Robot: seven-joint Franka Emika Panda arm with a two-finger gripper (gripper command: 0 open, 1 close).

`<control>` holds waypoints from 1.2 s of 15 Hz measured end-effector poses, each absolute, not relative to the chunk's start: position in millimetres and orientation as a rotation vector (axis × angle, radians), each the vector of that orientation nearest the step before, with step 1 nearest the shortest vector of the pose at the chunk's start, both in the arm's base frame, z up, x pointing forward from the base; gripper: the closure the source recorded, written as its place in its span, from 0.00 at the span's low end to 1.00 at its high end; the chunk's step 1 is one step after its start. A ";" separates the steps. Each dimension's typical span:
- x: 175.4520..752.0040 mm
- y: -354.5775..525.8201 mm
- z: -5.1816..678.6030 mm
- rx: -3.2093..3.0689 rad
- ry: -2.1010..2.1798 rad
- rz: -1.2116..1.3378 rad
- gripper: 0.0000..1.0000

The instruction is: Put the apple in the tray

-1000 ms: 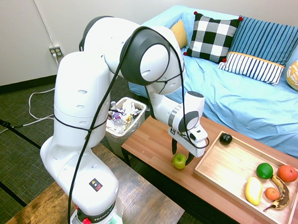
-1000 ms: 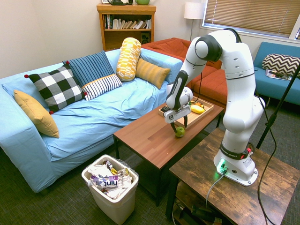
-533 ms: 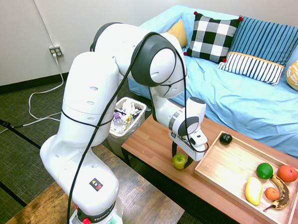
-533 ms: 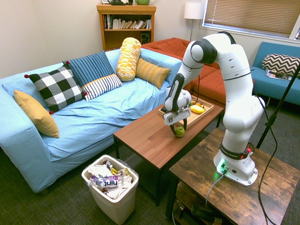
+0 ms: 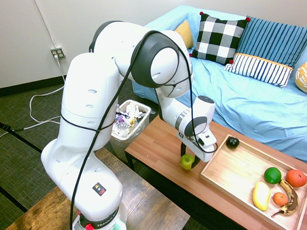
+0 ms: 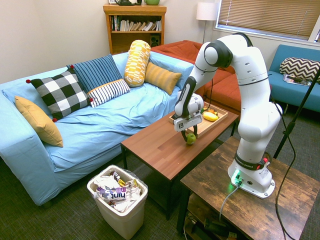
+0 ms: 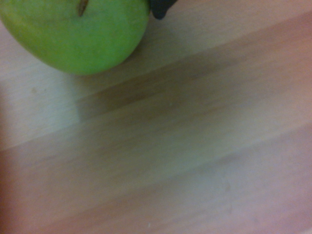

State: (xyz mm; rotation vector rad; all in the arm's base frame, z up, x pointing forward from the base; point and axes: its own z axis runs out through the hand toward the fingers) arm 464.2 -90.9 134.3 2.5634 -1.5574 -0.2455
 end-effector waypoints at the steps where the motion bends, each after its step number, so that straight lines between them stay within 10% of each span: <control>1: 471.0 -95.6 153.0 2.572 -1.571 -0.218 1.00; 7: 513.6 -185.9 233.2 2.536 -1.762 -0.093 1.00; 18: 574.7 -273.0 161.3 2.419 -1.849 -0.224 1.00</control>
